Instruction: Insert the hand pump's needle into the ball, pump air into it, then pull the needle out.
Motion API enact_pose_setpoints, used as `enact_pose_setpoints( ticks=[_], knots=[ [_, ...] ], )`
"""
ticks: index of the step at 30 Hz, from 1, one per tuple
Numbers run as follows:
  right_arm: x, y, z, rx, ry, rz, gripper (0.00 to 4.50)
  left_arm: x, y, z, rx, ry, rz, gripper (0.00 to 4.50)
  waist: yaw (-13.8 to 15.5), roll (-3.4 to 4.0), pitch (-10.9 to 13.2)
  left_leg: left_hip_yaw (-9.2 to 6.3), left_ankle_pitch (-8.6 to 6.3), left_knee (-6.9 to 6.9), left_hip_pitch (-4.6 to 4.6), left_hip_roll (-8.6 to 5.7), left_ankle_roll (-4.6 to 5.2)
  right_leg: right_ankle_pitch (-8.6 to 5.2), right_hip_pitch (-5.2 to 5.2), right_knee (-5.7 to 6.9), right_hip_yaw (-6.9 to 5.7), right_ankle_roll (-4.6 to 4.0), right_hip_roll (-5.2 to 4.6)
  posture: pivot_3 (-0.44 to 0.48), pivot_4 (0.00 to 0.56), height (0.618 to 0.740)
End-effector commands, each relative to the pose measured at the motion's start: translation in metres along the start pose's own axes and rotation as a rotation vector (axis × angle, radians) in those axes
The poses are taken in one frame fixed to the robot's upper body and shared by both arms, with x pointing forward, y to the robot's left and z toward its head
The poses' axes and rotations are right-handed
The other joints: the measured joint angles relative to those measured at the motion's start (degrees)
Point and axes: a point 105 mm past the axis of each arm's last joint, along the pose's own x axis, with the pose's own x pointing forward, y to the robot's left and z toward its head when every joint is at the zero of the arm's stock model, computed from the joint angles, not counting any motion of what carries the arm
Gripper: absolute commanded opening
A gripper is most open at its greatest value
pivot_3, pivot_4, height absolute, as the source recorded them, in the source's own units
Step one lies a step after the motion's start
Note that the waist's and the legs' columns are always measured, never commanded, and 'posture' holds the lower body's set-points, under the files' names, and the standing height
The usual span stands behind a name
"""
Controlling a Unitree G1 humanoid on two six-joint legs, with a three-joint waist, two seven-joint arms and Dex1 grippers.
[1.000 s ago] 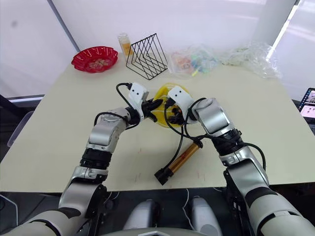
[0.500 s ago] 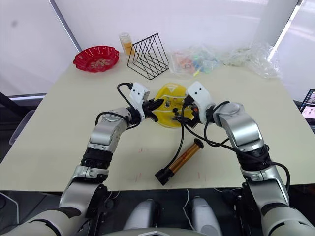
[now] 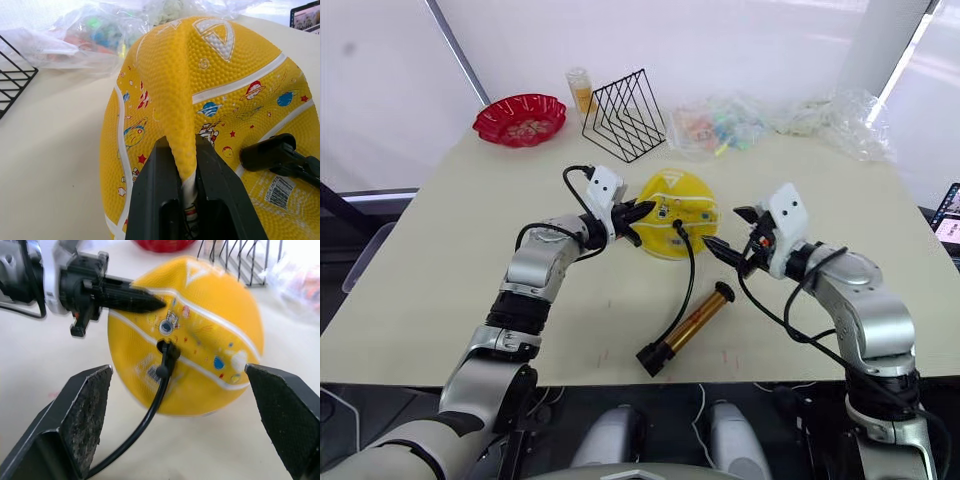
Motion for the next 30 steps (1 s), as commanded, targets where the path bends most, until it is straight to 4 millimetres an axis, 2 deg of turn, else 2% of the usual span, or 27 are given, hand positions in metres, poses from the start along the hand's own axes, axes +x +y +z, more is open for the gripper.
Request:
enact_pose_setpoints(
  ticks=[1,6,11,17,22,23,30],
  knots=[
    [-0.025,-0.006,0.009,-0.044,-0.082,-0.025,4.45,0.001,-0.001,-0.021,-0.007,0.081,-0.008,0.0,0.17,0.0,0.0,0.0,0.0,0.0,0.0,0.0,0.0,0.0,0.02,-0.04,0.0,0.0,0.0,0.0,0.15,0.735],
    [-0.056,-0.017,-0.006,-0.052,-0.144,-0.062,4.45,0.003,-0.001,-0.021,0.004,0.081,-0.02,0.0,0.34,0.0,0.0,0.03,0.0,-0.01,0.03,0.01,0.0,0.01,0.13,-0.19,0.0,0.02,0.0,0.0,0.15,0.735],
    [-0.079,-0.017,-0.019,-0.041,-0.146,-0.038,4.45,0.005,-0.003,-0.021,0.014,0.084,-0.039,0.0,0.39,0.01,0.0,0.01,0.0,0.0,0.09,0.02,0.0,0.0,0.19,-0.19,0.0,0.03,0.02,0.0,0.15,0.735],
    [-0.108,-0.01,-0.019,-0.009,-0.167,0.022,4.45,0.007,-0.002,-0.018,0.018,0.078,-0.053,0.0,0.5,0.01,0.0,0.0,0.0,0.01,0.1,0.02,0.01,0.0,0.22,-0.2,-0.01,0.03,0.03,0.0,0.15,0.735],
    [-0.12,-0.01,-0.02,-0.017,-0.163,0.023,4.45,0.007,-0.001,-0.014,0.001,0.064,-0.071,0.0,0.54,0.01,0.0,-0.01,0.0,0.02,0.14,0.02,0.0,-0.01,0.25,-0.2,-0.01,0.04,0.03,0.0,0.15,0.735],
    [-0.121,-0.01,-0.02,-0.019,-0.161,0.023,4.5,0.006,0.0,-0.013,-0.001,0.062,-0.072,0.78,0.56,0.01,0.0,-0.02,0.0,0.02,0.14,0.02,0.0,-0.01,0.25,-0.2,-0.01,0.04,0.03,0.0,0.15,0.735],
    [-0.125,-0.007,-0.022,-0.034,-0.166,0.031,4.5,0.003,0.003,0.0,0.002,0.016,-0.082,3.59,0.49,0.03,0.08,-0.01,-0.01,-0.01,0.06,0.02,0.01,-0.01,0.22,-0.26,-0.02,0.03,0.03,0.0,0.15,0.735]
  ],
)
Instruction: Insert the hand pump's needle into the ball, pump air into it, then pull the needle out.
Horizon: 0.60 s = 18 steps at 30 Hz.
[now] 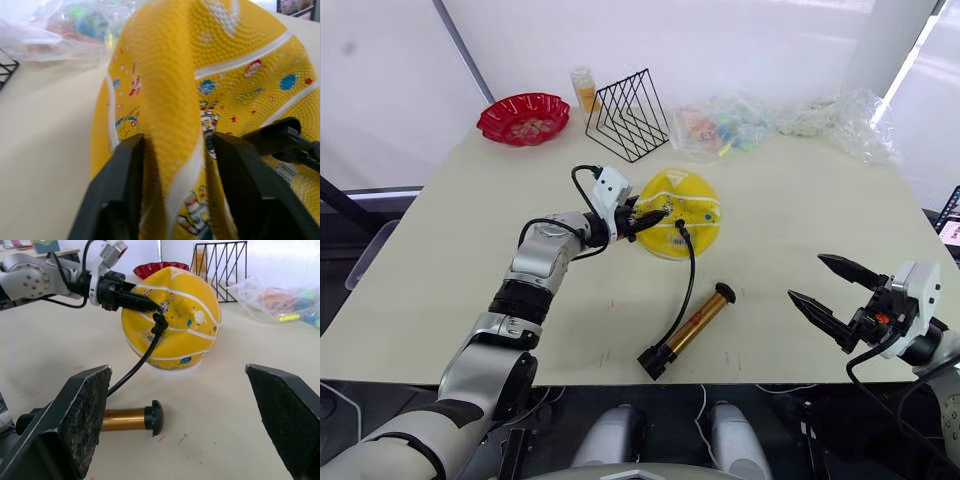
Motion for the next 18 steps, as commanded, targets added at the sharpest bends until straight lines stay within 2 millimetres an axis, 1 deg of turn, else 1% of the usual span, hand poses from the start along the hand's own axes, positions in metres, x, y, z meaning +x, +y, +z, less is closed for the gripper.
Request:
enact_pose_setpoints(
  ticks=[1,2,7,12,15,18],
  knots=[
    [-0.003,0.002,0.01,-0.052,-0.032,0.013,4.5,-0.002,0.002,0.006,-0.002,-0.018,-0.002,4.07,0.01,0.0,0.06,-0.01,0.0,0.0,-0.03,0.0,0.0,0.0,-0.02,0.0,0.0,0.0,0.0,0.0,0.15,0.735],
    [-0.003,0.002,0.011,-0.053,-0.036,0.016,4.5,-0.003,0.003,0.01,-0.002,-0.03,-0.001,4.49,0.01,0.01,0.08,-0.01,0.0,0.0,-0.04,0.0,0.0,0.0,-0.02,0.0,0.0,0.0,0.0,0.0,0.15,0.735],
    [-0.001,0.001,0.011,-0.064,-0.052,0.025,4.5,-0.011,0.006,0.027,0.013,-0.084,0.0,4.49,0.0,0.0,0.19,-0.01,0.0,0.0,-0.04,0.0,0.0,0.0,-0.02,0.0,0.0,0.0,0.0,0.0,0.15,0.735],
    [0.0,0.0,0.011,-0.069,-0.065,0.032,4.5,-0.02,0.008,0.039,0.022,-0.125,0.007,4.49,0.02,0.02,0.26,0.0,0.0,0.0,-0.08,0.0,0.0,0.04,-0.04,-0.02,0.0,-0.05,0.0,0.0,0.15,0.735],
    [0.004,-0.002,0.01,-0.071,-0.078,0.038,4.5,-0.034,0.009,0.053,0.024,-0.171,0.018,4.49,-0.09,0.03,0.3,0.0,0.0,0.0,-0.08,0.01,0.0,0.04,-0.04,-0.02,0.0,-0.06,0.0,0.0,0.15,0.735],
    [0.006,-0.003,0.009,-0.073,-0.088,0.055,4.5,-0.048,0.006,0.059,0.039,-0.193,0.01,4.49,-0.06,0.08,0.34,0.01,0.0,0.0,-0.07,0.02,0.0,0.08,-0.05,-0.01,0.0,-0.13,0.0,0.0,0.15,0.735]
  ],
)
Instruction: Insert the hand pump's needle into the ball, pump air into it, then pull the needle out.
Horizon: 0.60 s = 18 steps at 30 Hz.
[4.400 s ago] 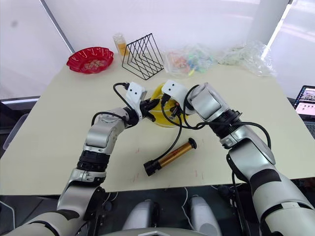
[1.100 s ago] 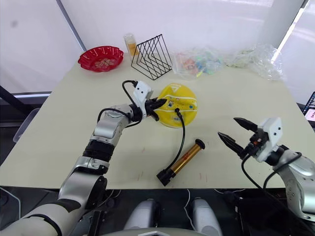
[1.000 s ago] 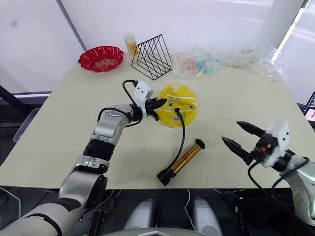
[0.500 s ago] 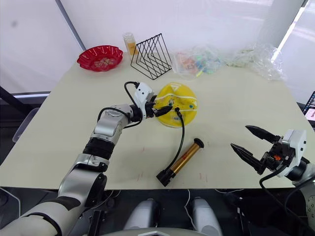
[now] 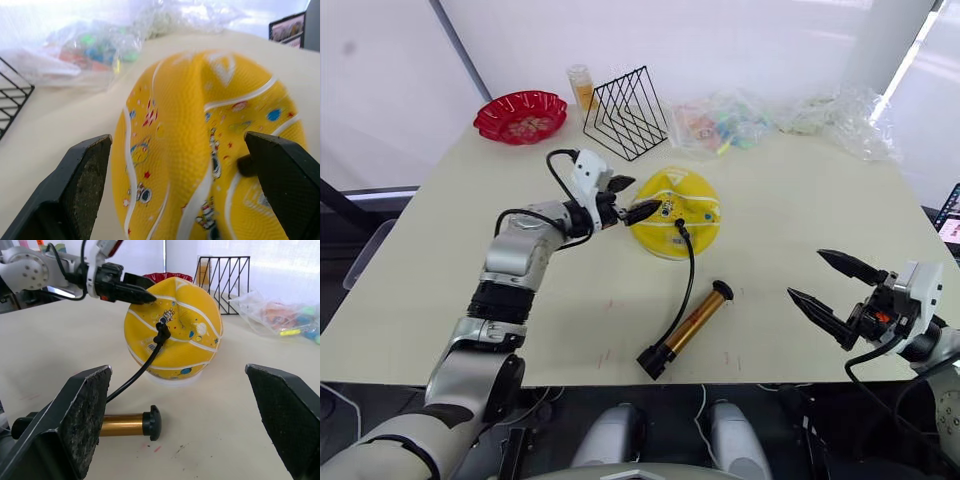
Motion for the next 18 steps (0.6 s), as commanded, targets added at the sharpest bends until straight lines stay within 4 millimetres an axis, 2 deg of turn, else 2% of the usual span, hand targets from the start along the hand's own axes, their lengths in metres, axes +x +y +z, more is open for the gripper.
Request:
enact_pose_setpoints(
  ticks=[1,5,12,18],
  knots=[
    [0.002,-0.001,0.007,-0.04,-0.035,0.023,4.5,-0.017,-0.003,0.023,0.032,-0.077,-0.013,4.49,0.03,0.03,0.01,0.0,0.0,0.0,0.0,0.0,0.0,0.0,0.0,0.0,0.0,-0.01,0.0,0.0,0.15,0.735],
    [0.006,-0.004,0.006,-0.051,-0.051,0.036,4.5,-0.038,-0.005,0.018,0.0,-0.1,-0.011,4.49,-0.01,0.03,0.02,0.03,0.0,0.01,0.01,0.0,0.0,0.06,0.01,0.0,0.01,-0.08,-0.02,0.0,0.15,0.735],
    [0.01,-0.006,0.003,-0.063,-0.064,0.057,4.5,-0.08,-0.008,-0.004,-0.025,-0.071,-0.003,4.49,0.07,0.09,0.06,0.02,0.0,0.01,0.04,0.02,0.0,0.06,0.01,0.03,0.0,-0.11,-0.01,0.0,0.15,0.735],
    [0.005,-0.005,-0.003,-0.064,-0.046,0.064,4.5,-0.122,-0.011,-0.032,-0.021,0.011,0.012,4.49,0.05,0.11,0.07,0.05,0.0,0.01,0.06,0.02,0.0,0.06,0.01,0.03,0.01,-0.12,-0.05,0.0,0.15,0.735]
  ],
)
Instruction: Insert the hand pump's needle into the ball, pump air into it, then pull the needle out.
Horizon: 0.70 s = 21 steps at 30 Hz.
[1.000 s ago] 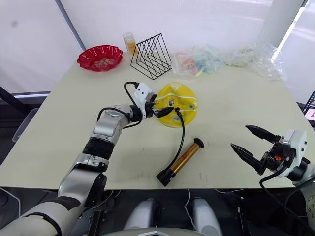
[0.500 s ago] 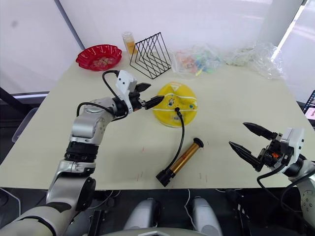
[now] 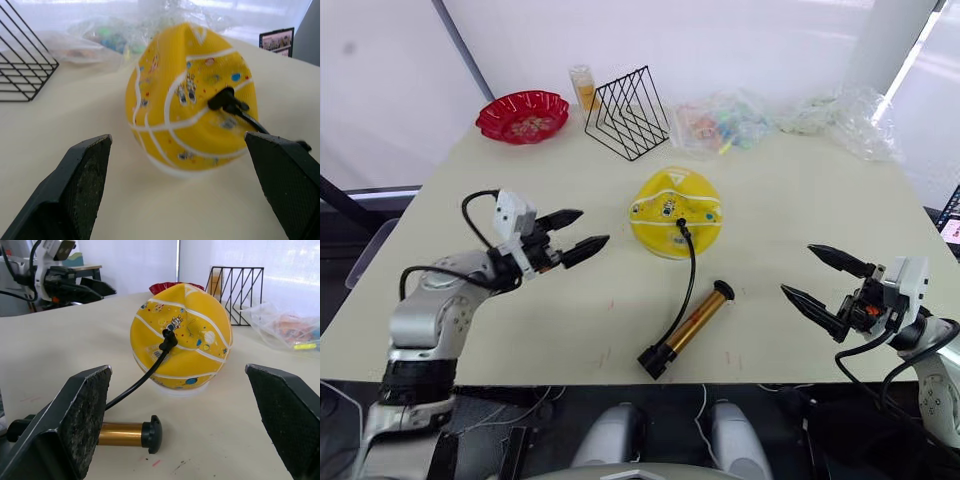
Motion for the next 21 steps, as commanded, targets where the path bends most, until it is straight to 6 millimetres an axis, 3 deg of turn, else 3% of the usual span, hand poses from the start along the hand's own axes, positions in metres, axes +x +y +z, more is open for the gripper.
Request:
enact_pose_setpoints(
  ticks=[1,6,9,14,21],
  knots=[
    [-0.004,0.001,0.002,-0.035,0.001,0.003,4.5,-0.025,0.001,0.004,0.046,-0.023,0.006,4.49,0.01,0.0,0.01,0.0,0.0,0.0,0.0,0.01,0.0,0.0,0.0,0.01,0.0,0.0,0.01,0.0,0.15,0.735],
    [-0.012,0.002,-0.005,-0.029,0.021,-0.011,4.5,-0.047,0.003,-0.011,0.051,-0.006,0.016,4.49,0.06,0.01,0.01,0.02,0.0,0.02,0.03,0.02,0.0,-0.01,0.01,0.02,-0.01,-0.01,0.0,0.0,0.15,0.735],
    [-0.029,0.001,-0.015,-0.022,0.061,-0.041,4.5,-0.073,0.006,-0.031,0.055,0.035,0.029,4.49,0.01,0.01,0.01,0.08,0.0,0.0,0.06,0.04,0.0,-0.02,0.01,0.01,0.03,-0.03,0.0,0.0,0.15,0.735],
    [-0.044,0.002,-0.02,-0.014,0.089,-0.067,4.5,-0.096,0.01,-0.049,0.051,0.075,0.061,4.49,0.07,0.04,0.03,0.1,0.0,0.02,0.07,0.06,0.0,-0.15,0.0,0.01,0.03,-0.09,0.0,0.0,0.15,0.735],
    [-0.06,0.003,-0.024,-0.008,0.116,-0.097,4.5,-0.115,0.014,-0.056,0.051,0.096,0.082,4.49,0.01,0.04,0.02,0.25,0.0,0.08,0.26,0.11,-0.01,-0.28,0.08,0.1,0.1,-0.03,0.0,0.0,0.15,0.735]
  ],
)
